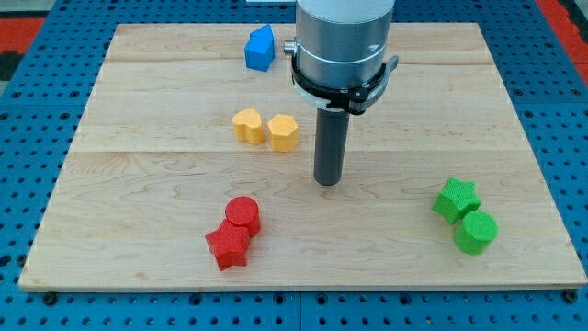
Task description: Move the green star into the yellow blocks
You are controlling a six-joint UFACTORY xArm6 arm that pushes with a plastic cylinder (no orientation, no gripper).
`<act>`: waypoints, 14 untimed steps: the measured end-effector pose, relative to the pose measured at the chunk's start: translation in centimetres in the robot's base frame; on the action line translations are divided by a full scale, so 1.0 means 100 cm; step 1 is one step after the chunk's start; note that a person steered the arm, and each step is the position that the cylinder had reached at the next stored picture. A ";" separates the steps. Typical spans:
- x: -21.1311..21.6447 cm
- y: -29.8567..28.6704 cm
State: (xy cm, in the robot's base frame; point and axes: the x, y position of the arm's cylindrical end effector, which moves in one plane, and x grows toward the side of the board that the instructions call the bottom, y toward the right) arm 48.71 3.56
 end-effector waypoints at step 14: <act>0.034 0.110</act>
State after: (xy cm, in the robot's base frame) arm 52.10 14.53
